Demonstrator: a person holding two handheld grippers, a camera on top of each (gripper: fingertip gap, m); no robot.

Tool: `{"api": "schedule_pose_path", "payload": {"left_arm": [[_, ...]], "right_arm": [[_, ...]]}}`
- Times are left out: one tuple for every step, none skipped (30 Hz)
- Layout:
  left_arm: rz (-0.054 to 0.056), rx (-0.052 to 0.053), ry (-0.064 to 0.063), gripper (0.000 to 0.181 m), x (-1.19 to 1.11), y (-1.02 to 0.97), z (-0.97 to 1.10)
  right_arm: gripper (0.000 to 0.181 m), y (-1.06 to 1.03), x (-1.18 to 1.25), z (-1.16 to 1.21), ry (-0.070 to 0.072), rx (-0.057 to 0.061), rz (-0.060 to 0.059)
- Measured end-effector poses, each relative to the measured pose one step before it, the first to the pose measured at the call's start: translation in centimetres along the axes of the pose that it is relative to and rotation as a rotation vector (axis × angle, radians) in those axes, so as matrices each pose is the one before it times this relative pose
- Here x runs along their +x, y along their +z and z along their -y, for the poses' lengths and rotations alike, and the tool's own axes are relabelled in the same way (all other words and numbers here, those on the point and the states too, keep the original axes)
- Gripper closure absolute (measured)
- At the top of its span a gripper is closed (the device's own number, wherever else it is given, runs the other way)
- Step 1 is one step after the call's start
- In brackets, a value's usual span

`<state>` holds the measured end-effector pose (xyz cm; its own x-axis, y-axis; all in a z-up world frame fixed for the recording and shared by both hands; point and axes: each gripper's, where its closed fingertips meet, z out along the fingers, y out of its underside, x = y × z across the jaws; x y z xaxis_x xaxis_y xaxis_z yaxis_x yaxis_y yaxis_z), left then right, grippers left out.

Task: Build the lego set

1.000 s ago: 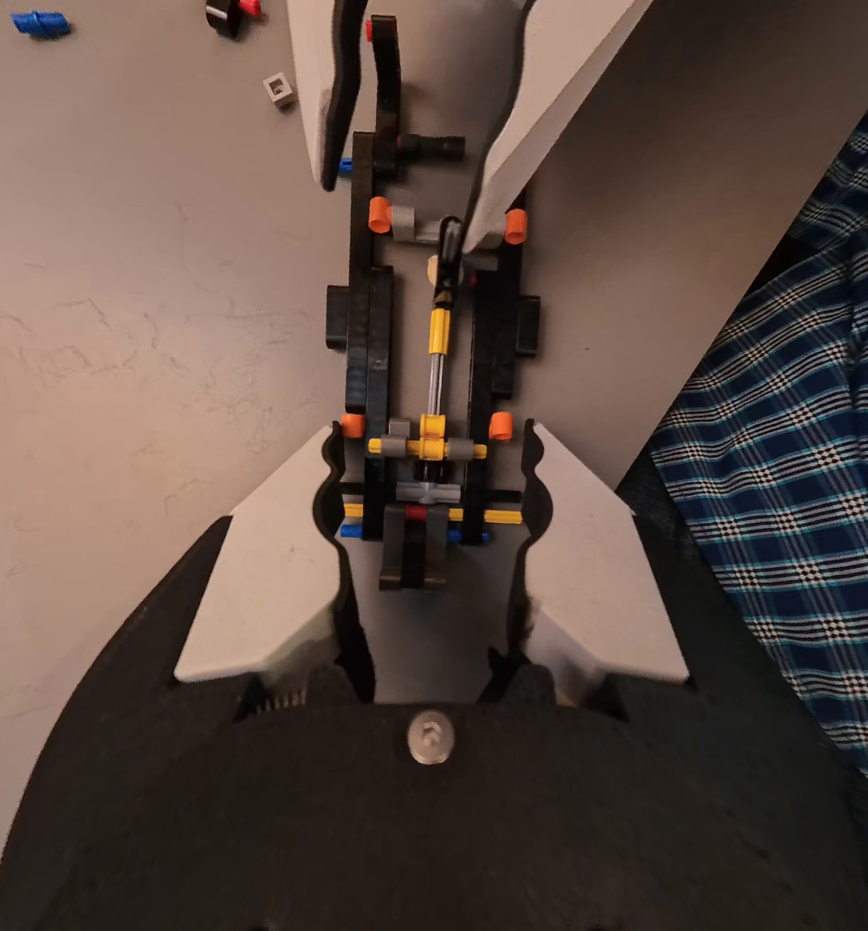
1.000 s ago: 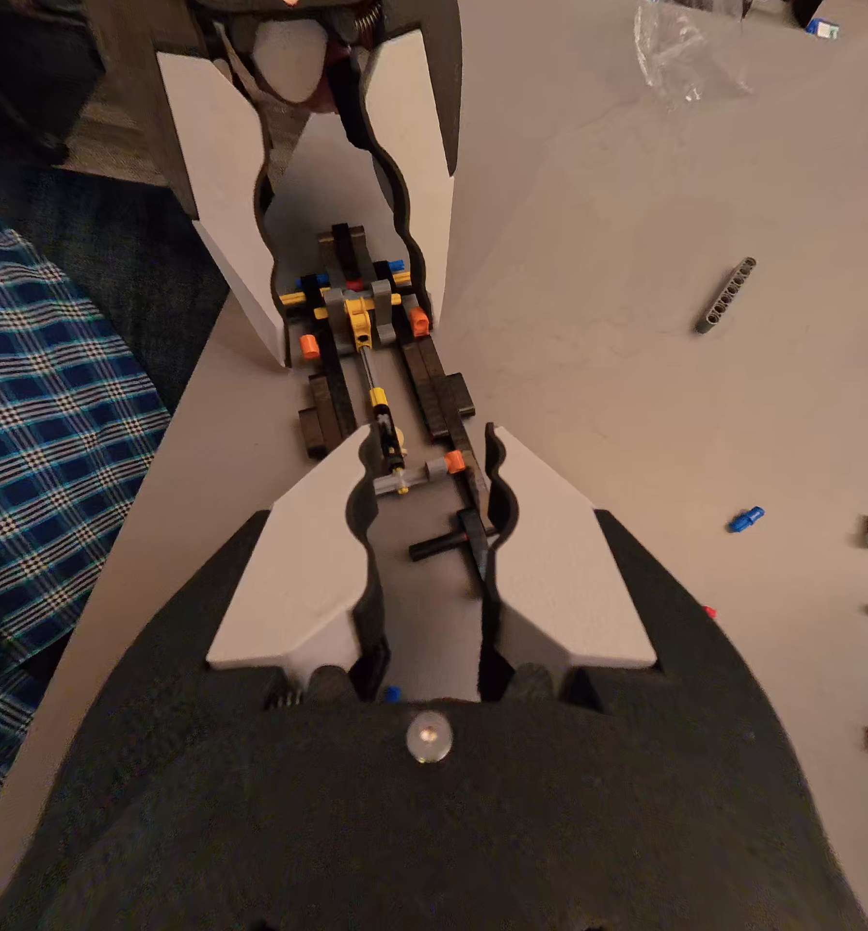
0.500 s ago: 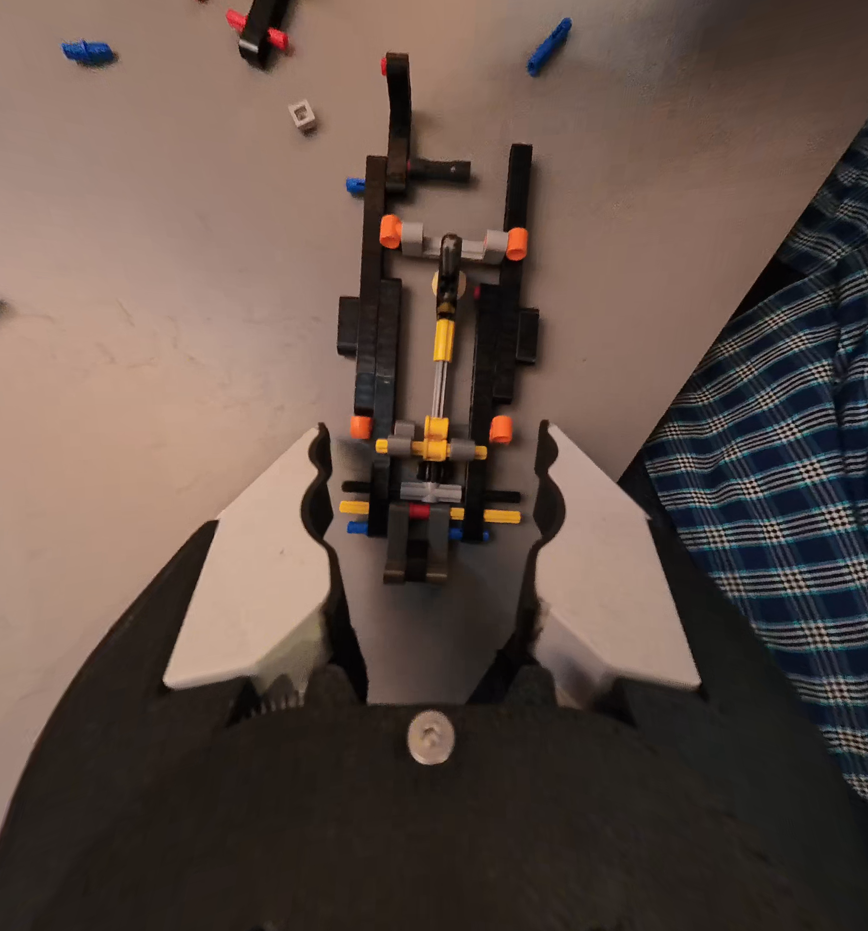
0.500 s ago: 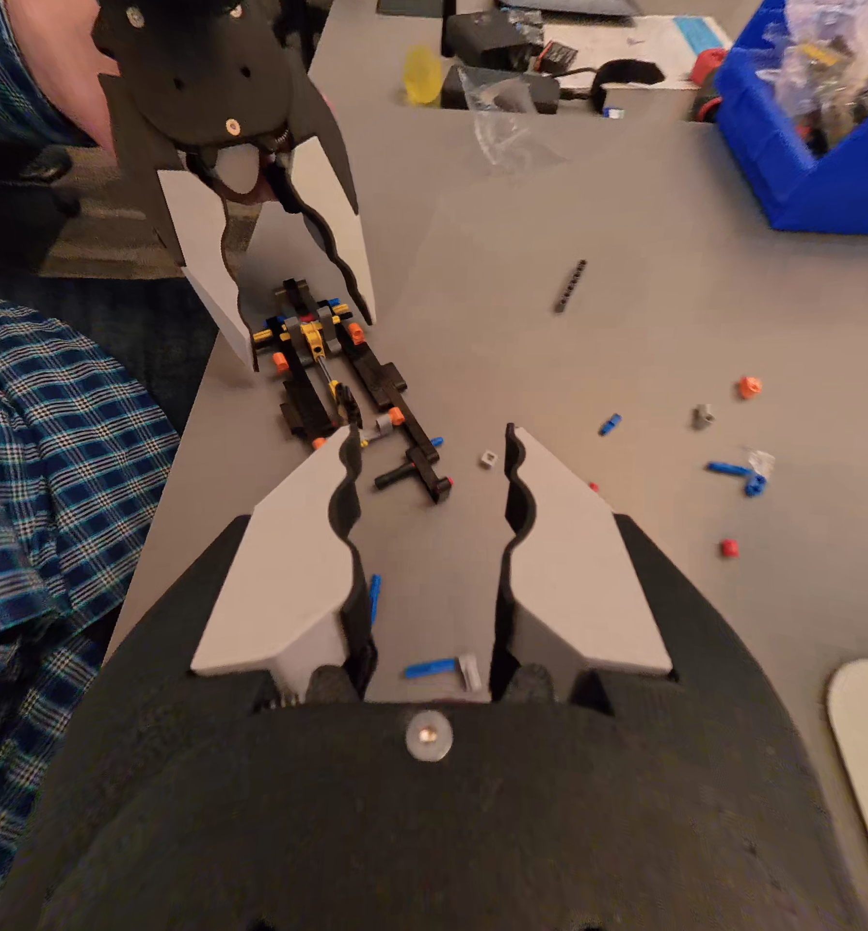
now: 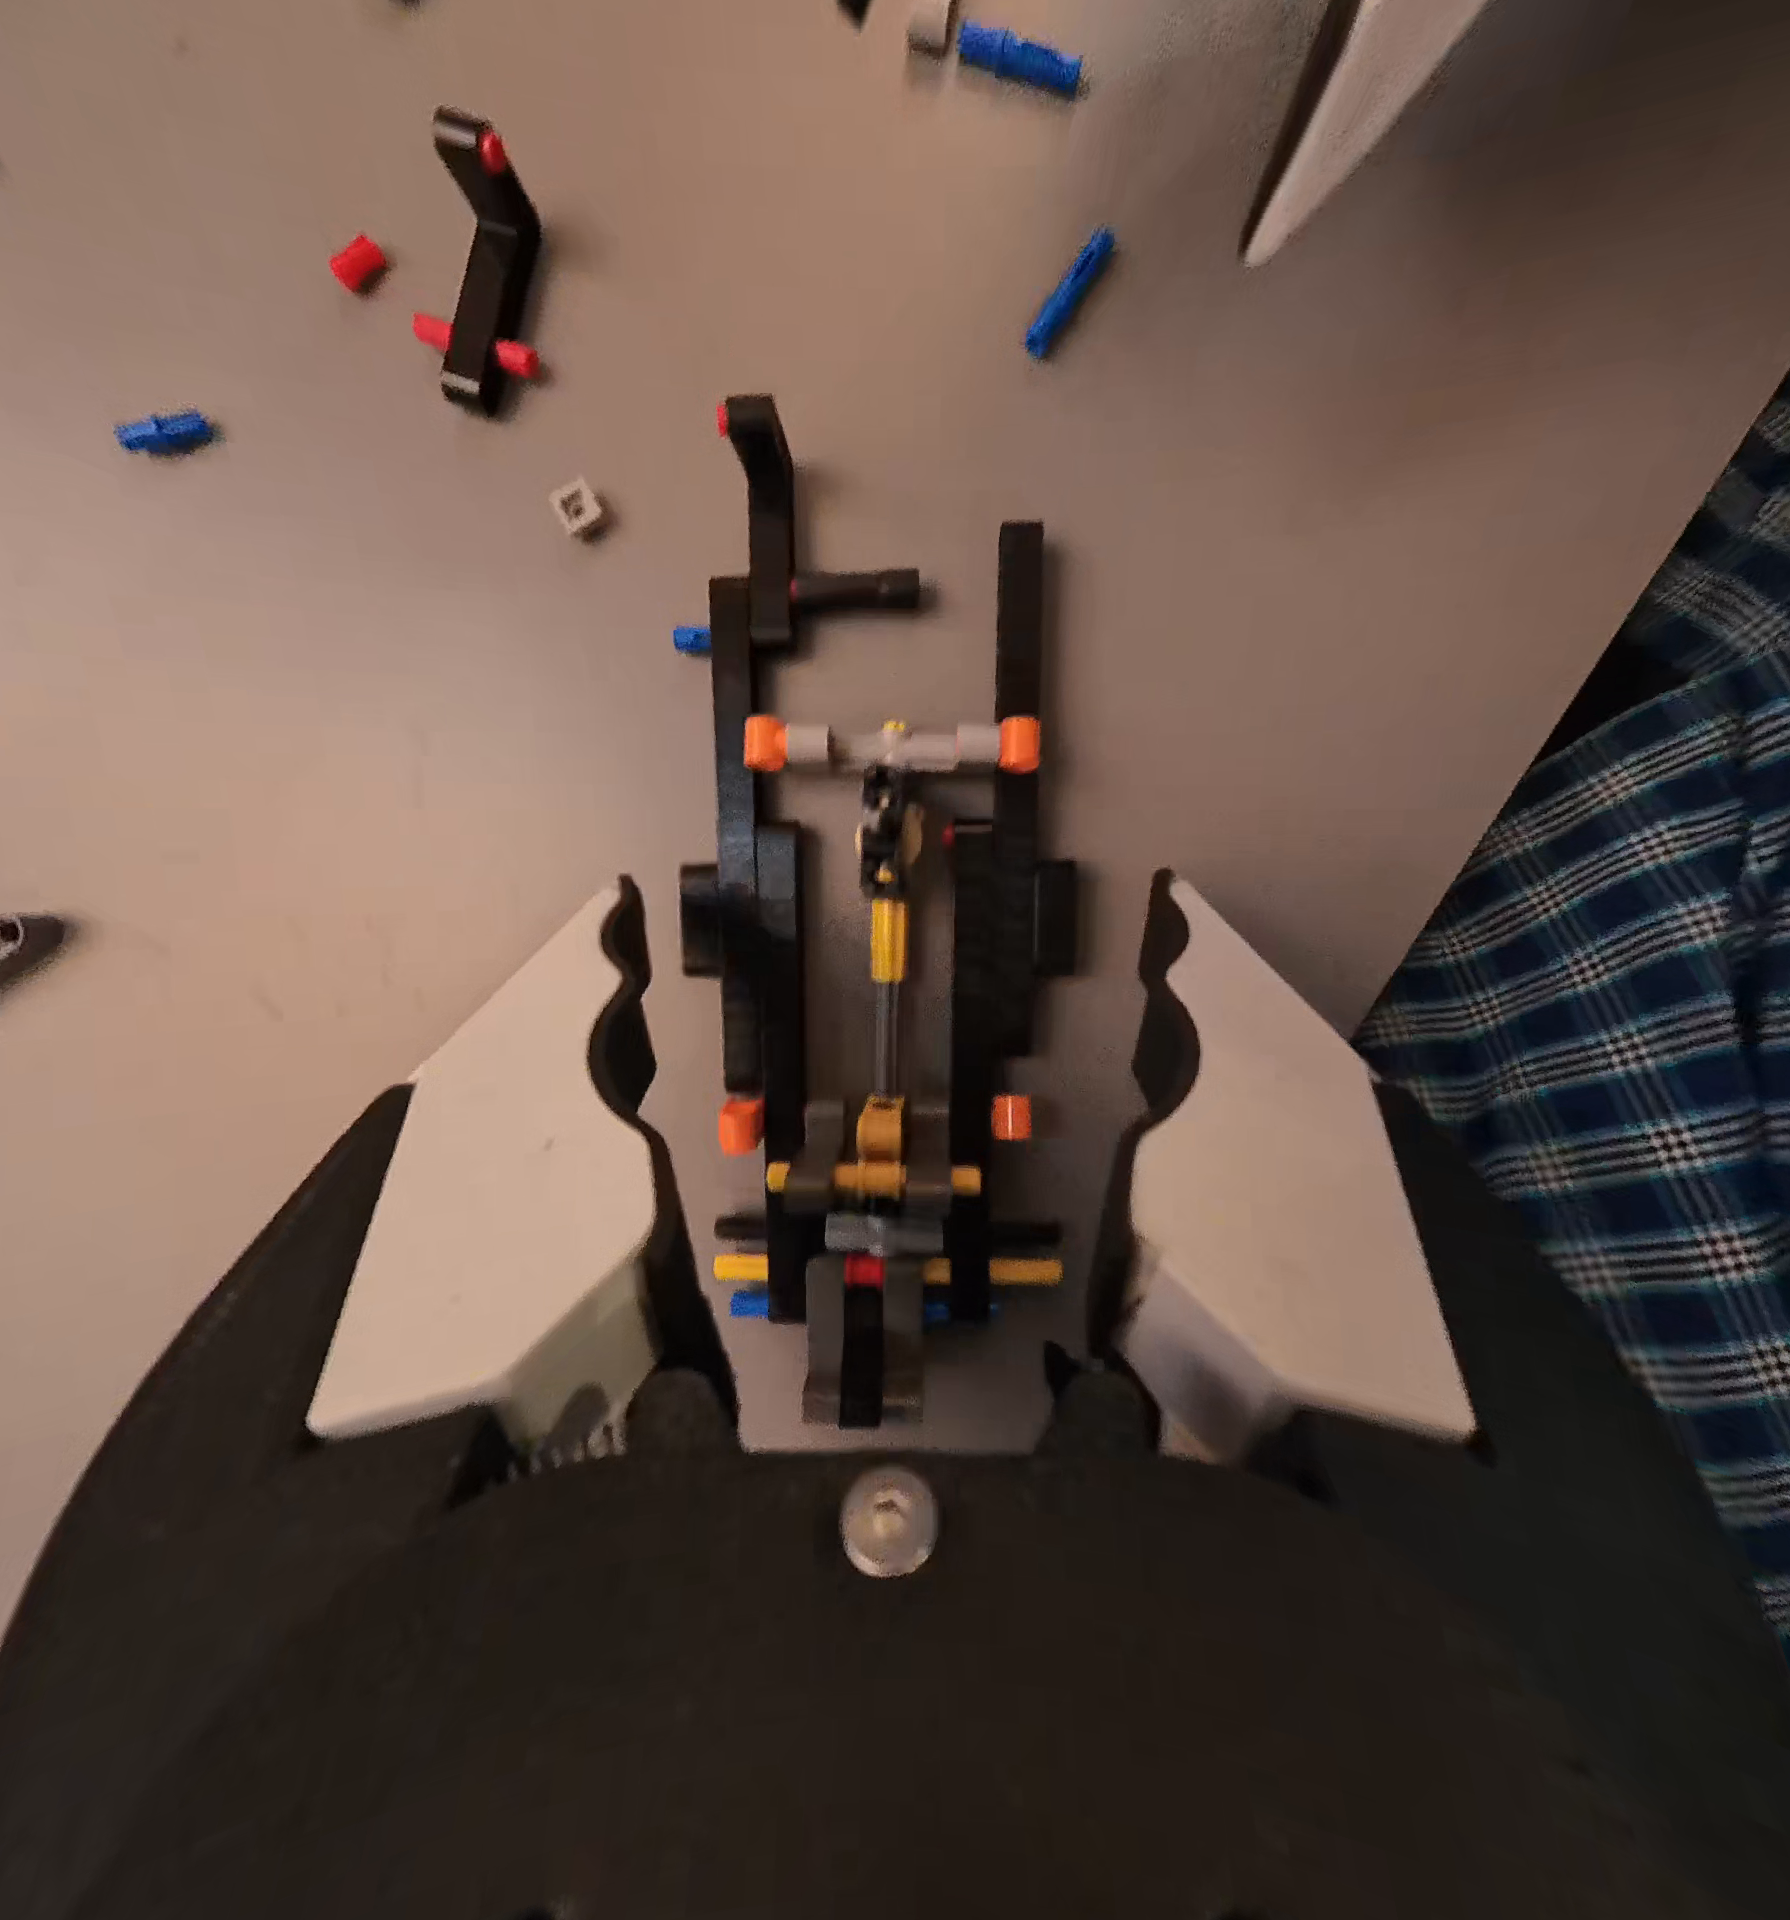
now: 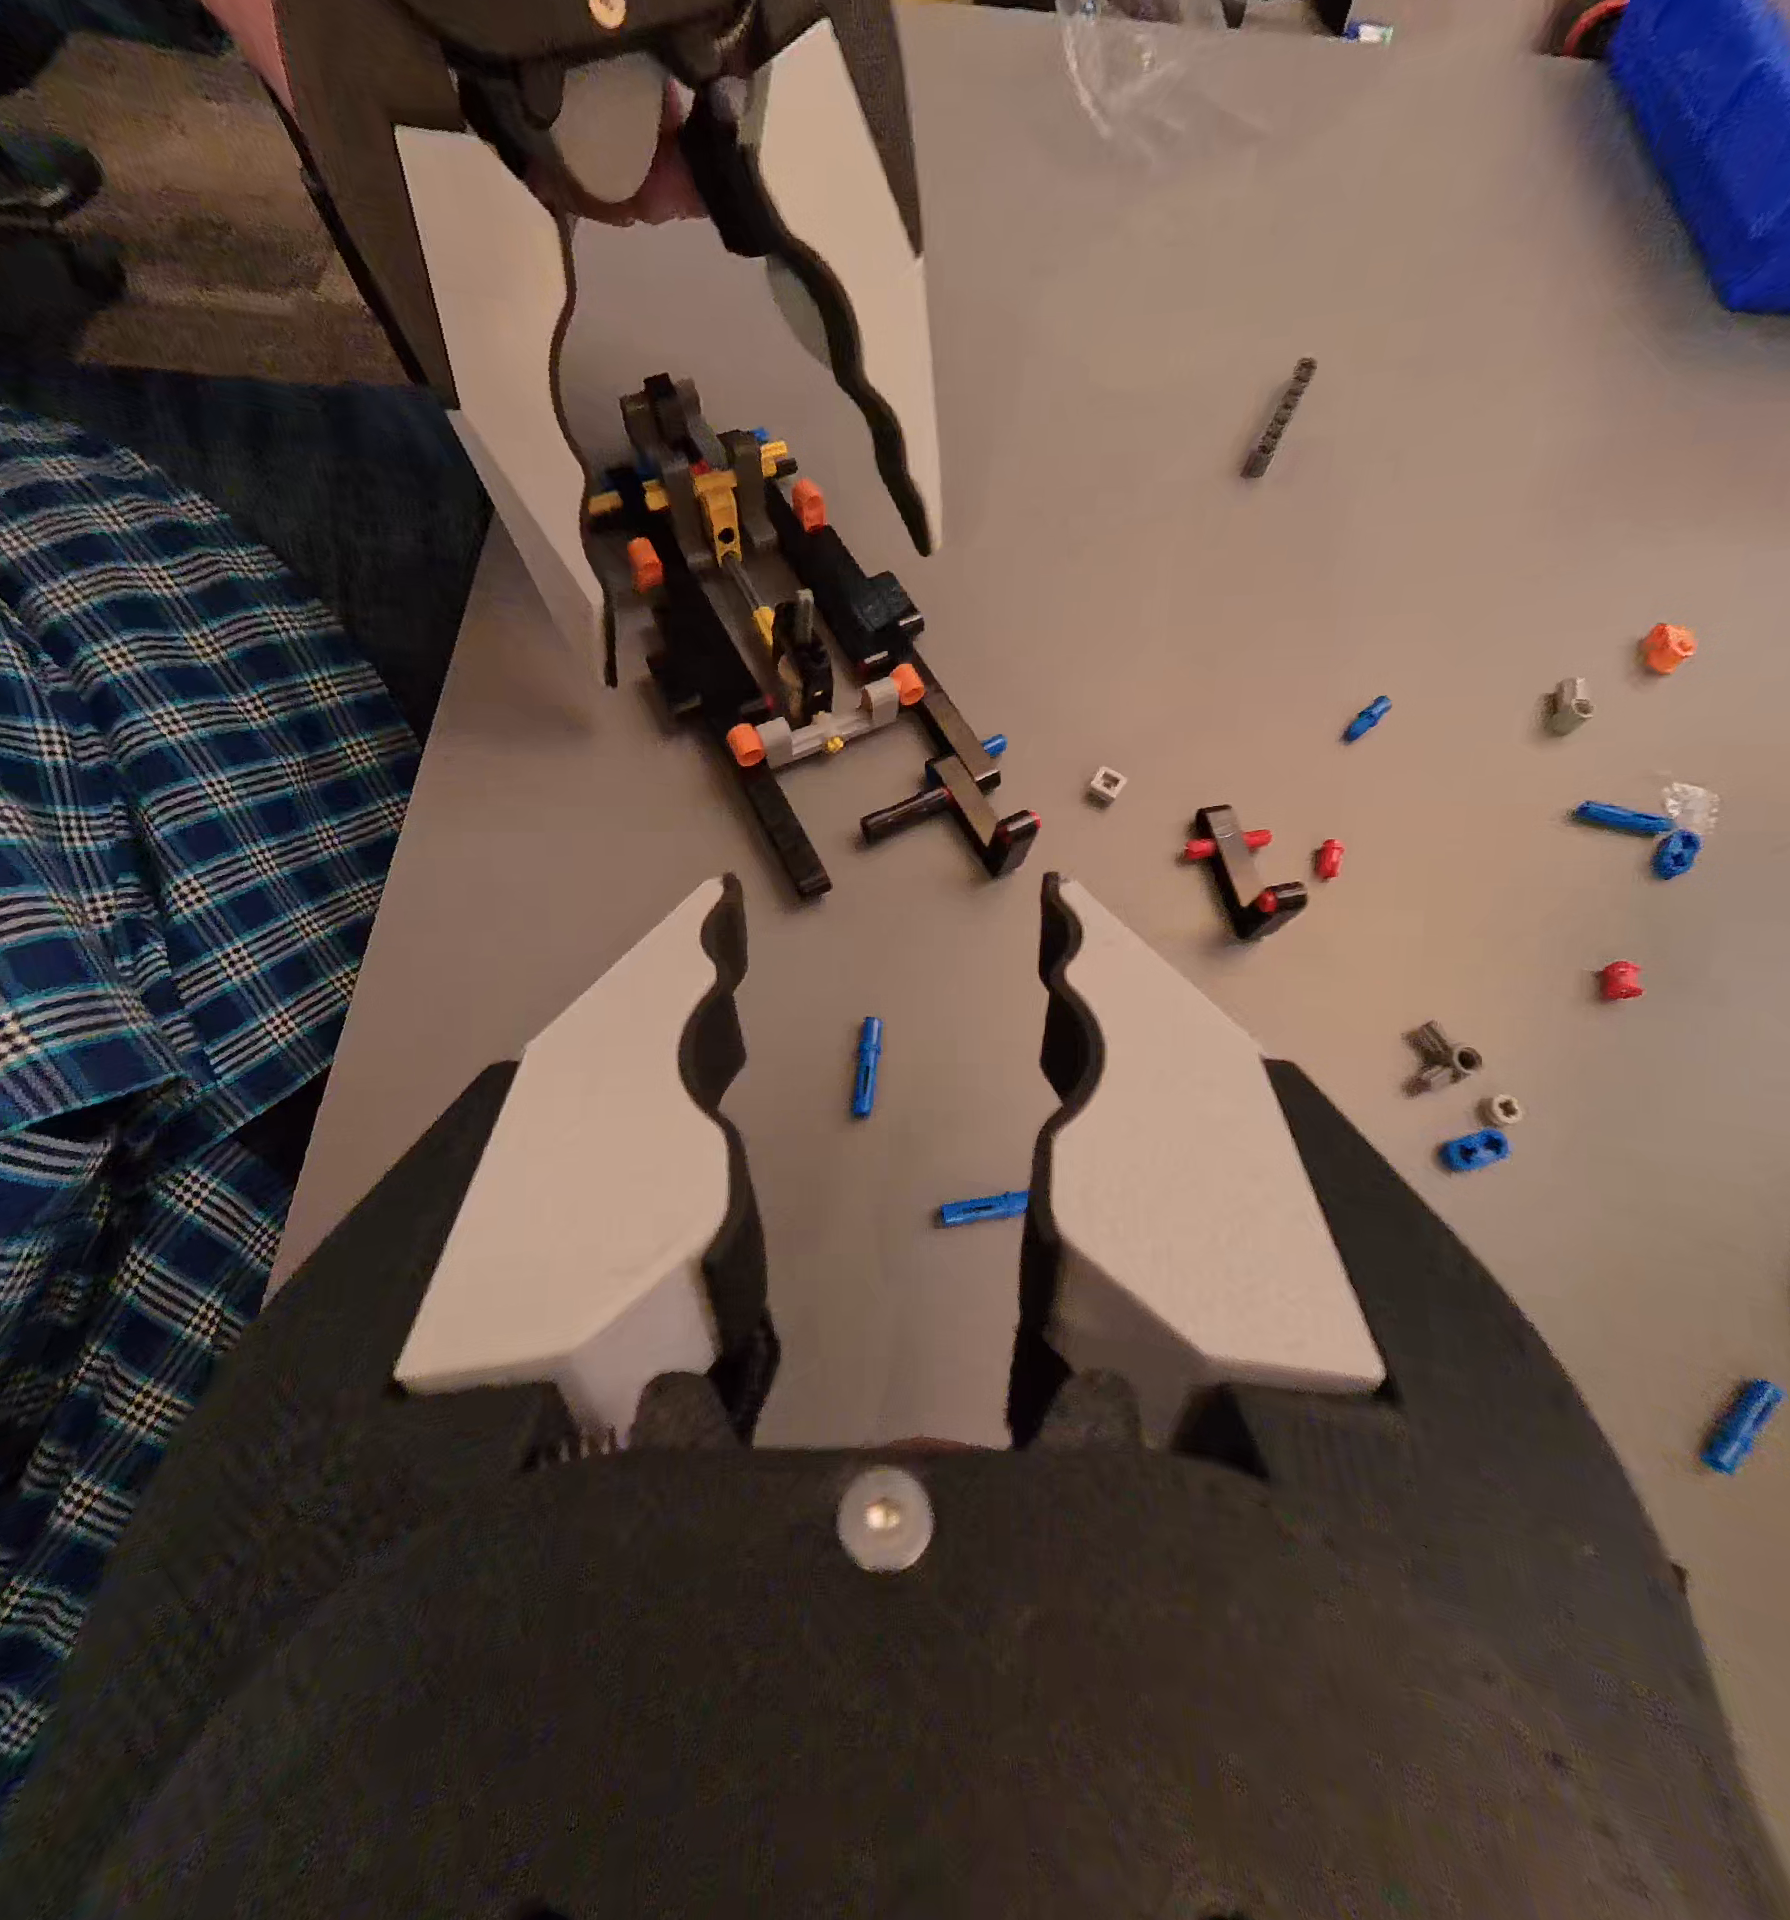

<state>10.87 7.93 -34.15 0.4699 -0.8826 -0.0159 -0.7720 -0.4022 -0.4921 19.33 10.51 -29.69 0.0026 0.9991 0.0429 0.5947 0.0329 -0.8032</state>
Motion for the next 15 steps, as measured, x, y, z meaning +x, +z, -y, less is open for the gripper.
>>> {"api": "schedule_pose_path", "payload": {"left_arm": [[-0.0037, -0.0054, 0.0023, 0.088, 0.086, 0.214, 0.454], [-0.0041, -0.0118, 0.0021, 0.089, 0.098, 0.314, 0.344], [0.0006, -0.0206, 0.0025, 0.089, -0.003, 0.381, 0.184], [0.0029, -0.0257, 0.0066, 0.089, -0.047, 0.417, 0.047], [0.0005, -0.033, 0.0047, 0.089, -0.025, 0.456, -0.123], [0.0037, -0.029, 0.0031, 0.09, -0.087, 0.407, -0.123], [-0.0097, -0.0099, 0.0002, 0.091, 0.111, 0.298, 0.102], [-0.0154, 0.0064, -0.0144, 0.095, 0.141, 0.114, 0.291], [0.006, -0.0005, -0.0039, 0.097, -0.145, 0.046, 0.143], [-0.0019, -0.005, 0.0011, 0.099, 0.003, -0.017, 0.029], [-0.0021, -0.0016, 0.0065, 0.109, 0.001, -0.099, 0.027], [-0.0023, -0.0013, 0.0028, 0.116, -0.006, -0.079, -0.004], [0.002, 0.0011, 0.0019, 0.116, -0.05, -0.007, -0.022], [-0.0005, 0.0051, 0.0027, 0.116, -0.003, -0.017, -0.008], [-0.001, 0.0046, 0.0028, 0.116, 0.03, -0.018, -0.007]], "right_arm": [[0.126, 0.101, -0.132, -0.061, 0.0027, 0.0039, 0.0034], [0.126, 0.019, -0.055, -0.039, 0.0054, 0.0067, 0.0024], [0.127, -0.037, 0.041, -0.072, 0.0055, 0.0063, -0.0008], [0.127, -0.093, 0.12, -0.102, 0.0053, 0.0061, -0.0027], [0.127, -0.12, 0.136, -0.091, 0.0057, 0.0078, -0.0024], [0.128, -0.156, 0.157, -0.087, 0.0067, 0.0094, -0.0014], [0.128, -0.164, 0.187, -0.106, 0.0071, 0.0089, -0.0022], [0.129, -0.169, 0.223, -0.138, 0.0064, 0.0079, -0.0043], [0.13, -0.17, 0.196, -0.14, 0.0055, 0.0085, -0.0038], [0.13, -0.151, 0.157, -0.107, 0.0057, 0.0103, -0.0017], [0.131, -0.144, 0.136, -0.103, 0.006, 0.0109, -0.0002], [0.131, -0.131, 0.113, -0.057, 0.0045, 0.0107, 0.0], [0.131, -0.121, 0.095, -0.026, 0.0024, 0.0105, -0.0006], [0.132, -0.109, 0.102, -0.01, 0.0012, 0.0088, -0.0007], [0.132, -0.097, 0.071, -0.018, 0.0006, 0.0072, 0.0003]]}}
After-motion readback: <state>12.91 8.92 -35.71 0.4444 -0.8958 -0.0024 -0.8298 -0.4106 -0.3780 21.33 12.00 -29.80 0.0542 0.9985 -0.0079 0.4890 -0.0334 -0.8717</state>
